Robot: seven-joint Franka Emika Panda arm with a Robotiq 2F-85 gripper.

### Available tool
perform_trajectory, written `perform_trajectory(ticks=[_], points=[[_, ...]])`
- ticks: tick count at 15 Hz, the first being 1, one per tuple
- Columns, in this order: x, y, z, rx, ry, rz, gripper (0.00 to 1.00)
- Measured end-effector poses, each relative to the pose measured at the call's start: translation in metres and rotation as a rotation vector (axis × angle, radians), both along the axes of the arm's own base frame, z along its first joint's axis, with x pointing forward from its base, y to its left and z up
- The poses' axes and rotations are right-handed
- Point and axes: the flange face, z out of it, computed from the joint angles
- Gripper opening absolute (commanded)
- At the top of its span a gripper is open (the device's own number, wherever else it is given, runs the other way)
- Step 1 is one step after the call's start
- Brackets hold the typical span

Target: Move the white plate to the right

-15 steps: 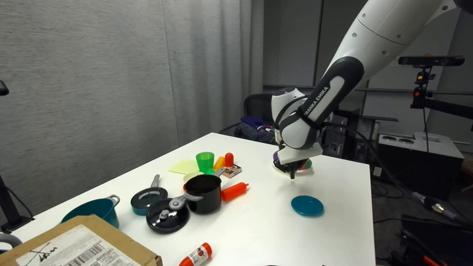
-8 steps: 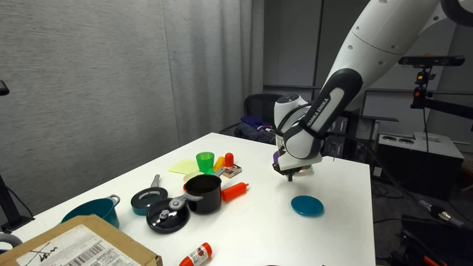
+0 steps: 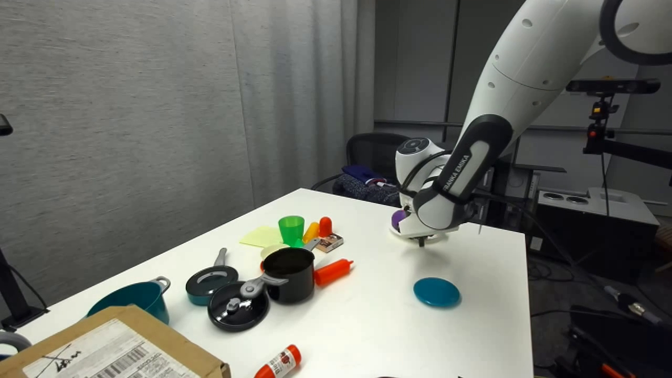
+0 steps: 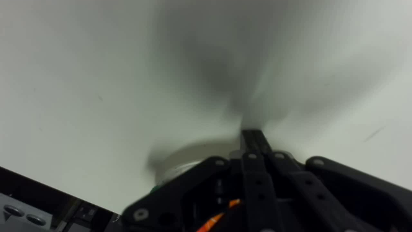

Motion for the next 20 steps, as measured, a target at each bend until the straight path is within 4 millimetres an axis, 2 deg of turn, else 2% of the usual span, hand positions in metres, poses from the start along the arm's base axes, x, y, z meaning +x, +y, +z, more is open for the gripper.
perform_trajectory(ticks=[2,4,7,9,11,15,17,20], points=[[-0.004,-0.016,0.001,-0.023,-0.004,-0.040,0.00],[-0.005,-0.022,0.003,-0.033,-0.010,-0.052,0.00],[0.010,-0.008,0.020,-0.027,-0.067,0.012,0.00],[0.024,0.012,0.049,-0.006,-0.118,0.093,0.00],[0.036,0.034,0.087,0.021,-0.160,0.194,0.00],[0.045,0.081,0.166,0.072,-0.203,0.416,0.00],[0.044,0.110,0.193,0.098,-0.193,0.527,0.00],[0.036,0.158,0.218,0.124,-0.148,0.694,0.00]])
